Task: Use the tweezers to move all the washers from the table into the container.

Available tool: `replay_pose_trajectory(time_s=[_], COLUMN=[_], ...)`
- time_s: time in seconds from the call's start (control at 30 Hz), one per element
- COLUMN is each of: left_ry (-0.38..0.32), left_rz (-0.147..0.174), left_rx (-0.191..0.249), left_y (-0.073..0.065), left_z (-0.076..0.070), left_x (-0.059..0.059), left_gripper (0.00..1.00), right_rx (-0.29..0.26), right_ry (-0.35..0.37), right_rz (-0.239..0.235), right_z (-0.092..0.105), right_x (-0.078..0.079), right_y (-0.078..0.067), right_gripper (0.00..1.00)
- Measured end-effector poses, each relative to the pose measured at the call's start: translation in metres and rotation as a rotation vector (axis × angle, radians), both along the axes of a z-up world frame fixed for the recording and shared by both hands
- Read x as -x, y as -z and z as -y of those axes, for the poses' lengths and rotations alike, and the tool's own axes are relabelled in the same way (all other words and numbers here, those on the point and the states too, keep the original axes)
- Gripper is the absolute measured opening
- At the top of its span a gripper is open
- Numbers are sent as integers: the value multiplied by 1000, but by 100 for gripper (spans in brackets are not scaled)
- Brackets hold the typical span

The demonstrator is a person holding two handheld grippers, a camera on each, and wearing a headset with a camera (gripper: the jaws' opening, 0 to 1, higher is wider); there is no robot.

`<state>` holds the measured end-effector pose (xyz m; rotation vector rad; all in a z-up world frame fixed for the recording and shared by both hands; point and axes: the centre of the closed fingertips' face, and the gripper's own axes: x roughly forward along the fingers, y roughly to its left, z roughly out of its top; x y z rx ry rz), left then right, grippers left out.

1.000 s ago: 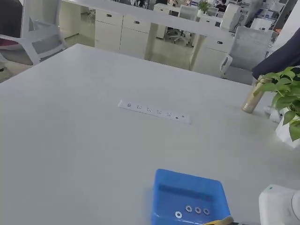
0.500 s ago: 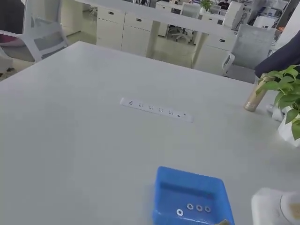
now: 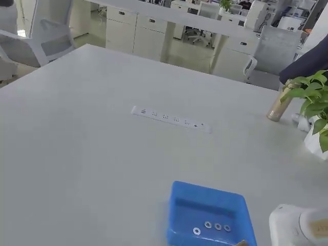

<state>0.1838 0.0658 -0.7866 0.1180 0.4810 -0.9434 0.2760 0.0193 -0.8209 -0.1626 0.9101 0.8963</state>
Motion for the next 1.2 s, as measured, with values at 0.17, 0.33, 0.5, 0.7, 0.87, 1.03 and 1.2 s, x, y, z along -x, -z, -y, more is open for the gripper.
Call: replay_pose_trajectory(time_s=[0.17, 0.33, 0.5, 0.7, 0.87, 1.03, 1.2], left_ry=[0, 0, -1, 0, 4, -3, -63], left_rz=[1, 2, 4, 7, 10, -5, 1], left_rx=[0, 1, 2, 3, 0, -1, 48], left_y=[0, 0, -1, -1, -2, 0, -7], left_z=[0, 0, 0, 0, 0, -1, -4], left_x=[0, 0, 0, 0, 0, 1, -5], left_gripper=[65, 65, 65, 65, 65, 66, 72], right_rx=[16, 31, 37, 67, 98, 117, 96], right_ry=[-18, -42, -51, -99, -155, -202, -204], right_rz=[5, 8, 7, 30, 82, 150, 189], right_z=[-1, -2, -3, -8, -12, -18, -20], right_x=[2, 4, 5, 10, 14, 20, 16], right_y=[0, -1, 1, 0, -1, -4, -2], right_gripper=[3, 3, 3, 3, 3, 3, 3])
